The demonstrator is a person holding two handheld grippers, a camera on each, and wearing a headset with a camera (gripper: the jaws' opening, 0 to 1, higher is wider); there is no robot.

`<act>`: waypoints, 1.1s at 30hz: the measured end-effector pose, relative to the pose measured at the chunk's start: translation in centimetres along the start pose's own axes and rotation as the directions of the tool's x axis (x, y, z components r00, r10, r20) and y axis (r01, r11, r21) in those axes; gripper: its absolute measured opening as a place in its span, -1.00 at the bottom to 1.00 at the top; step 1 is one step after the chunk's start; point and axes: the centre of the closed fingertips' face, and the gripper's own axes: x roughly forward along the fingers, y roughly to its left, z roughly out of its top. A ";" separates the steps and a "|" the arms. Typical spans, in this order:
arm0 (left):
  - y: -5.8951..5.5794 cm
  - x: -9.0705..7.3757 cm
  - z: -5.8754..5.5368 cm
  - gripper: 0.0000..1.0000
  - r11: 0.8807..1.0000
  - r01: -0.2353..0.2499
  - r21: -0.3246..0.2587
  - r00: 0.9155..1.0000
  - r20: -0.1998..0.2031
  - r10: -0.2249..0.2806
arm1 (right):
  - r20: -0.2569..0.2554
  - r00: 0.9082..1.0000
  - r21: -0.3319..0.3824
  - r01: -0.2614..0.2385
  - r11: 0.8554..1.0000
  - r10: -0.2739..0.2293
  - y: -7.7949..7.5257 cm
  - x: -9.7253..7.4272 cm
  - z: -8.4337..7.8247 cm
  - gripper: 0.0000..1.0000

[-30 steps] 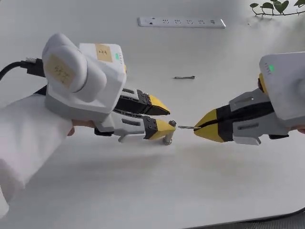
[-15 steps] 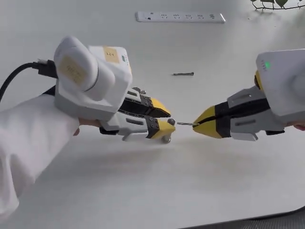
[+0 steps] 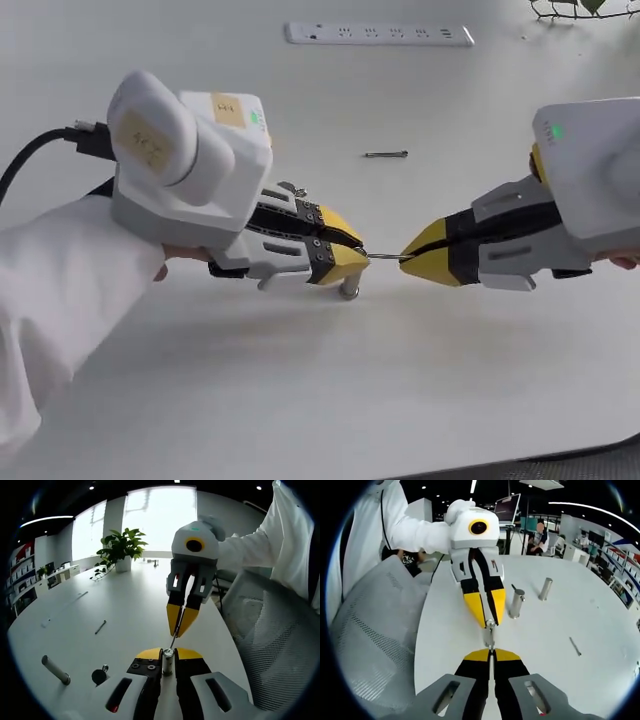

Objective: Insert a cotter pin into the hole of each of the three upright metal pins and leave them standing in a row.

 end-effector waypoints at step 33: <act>-0.1 0.8 -0.2 -0.85 1.000 -0.006 0.022 1.000 -0.019 0.007 | -0.024 1.000 -0.075 0.012 0.997 -0.014 -0.3 2.3 0.8 -0.64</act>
